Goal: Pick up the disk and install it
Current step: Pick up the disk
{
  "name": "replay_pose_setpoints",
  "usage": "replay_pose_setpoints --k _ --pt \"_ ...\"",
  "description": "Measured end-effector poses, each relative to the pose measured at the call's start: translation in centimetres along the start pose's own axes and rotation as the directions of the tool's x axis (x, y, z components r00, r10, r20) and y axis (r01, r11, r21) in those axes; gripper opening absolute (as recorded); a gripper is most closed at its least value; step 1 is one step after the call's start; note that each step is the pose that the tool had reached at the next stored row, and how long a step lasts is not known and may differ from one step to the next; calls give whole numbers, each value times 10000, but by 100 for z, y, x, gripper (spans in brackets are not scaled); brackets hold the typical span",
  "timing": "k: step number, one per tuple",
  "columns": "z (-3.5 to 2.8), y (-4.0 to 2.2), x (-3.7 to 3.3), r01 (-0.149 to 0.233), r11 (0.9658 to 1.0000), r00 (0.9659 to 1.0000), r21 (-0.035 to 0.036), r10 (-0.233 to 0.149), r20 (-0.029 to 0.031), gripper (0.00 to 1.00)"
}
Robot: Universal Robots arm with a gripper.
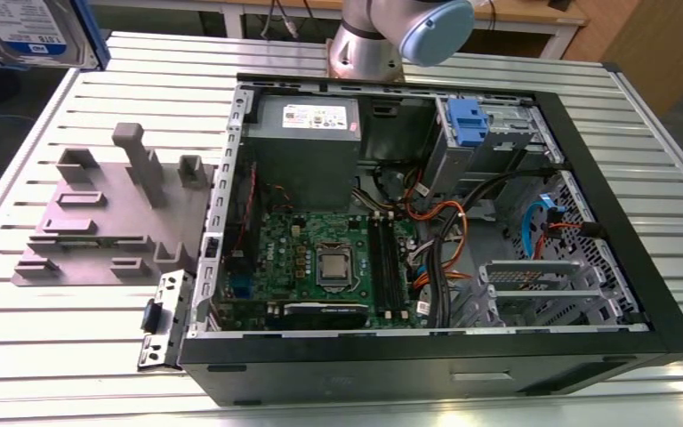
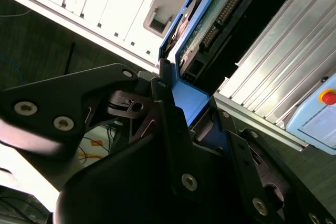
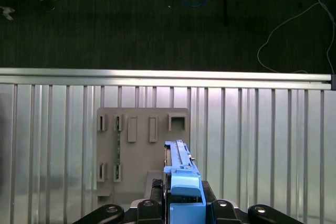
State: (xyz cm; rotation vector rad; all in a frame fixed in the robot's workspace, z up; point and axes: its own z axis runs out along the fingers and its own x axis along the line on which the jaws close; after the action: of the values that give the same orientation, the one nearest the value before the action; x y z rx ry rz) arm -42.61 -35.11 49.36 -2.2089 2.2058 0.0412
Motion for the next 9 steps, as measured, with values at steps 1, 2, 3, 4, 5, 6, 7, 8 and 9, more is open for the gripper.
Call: replay_pose_setpoints --k 1,2,3,4,5,6,7,8,9 --pt "0 -6 0 0 10000 10000 0 0 0 36" --pt "0 -14 0 0 10000 10000 0 0 0 36" --pt "0 -21 0 0 10000 10000 0 0 0 36" --pt "0 -28 0 0 10000 10000 -1 0 0 36" --pt "0 -34 0 0 10000 10000 0 0 0 36" --pt "0 -40 0 -1 10000 10000 0 1 0 36" --pt "-1 -47 0 0 10000 10000 -1 0 0 36" --pt "0 -52 0 0 10000 10000 0 0 0 36" --pt "-1 -58 0 0 10000 10000 -1 0 0 36"
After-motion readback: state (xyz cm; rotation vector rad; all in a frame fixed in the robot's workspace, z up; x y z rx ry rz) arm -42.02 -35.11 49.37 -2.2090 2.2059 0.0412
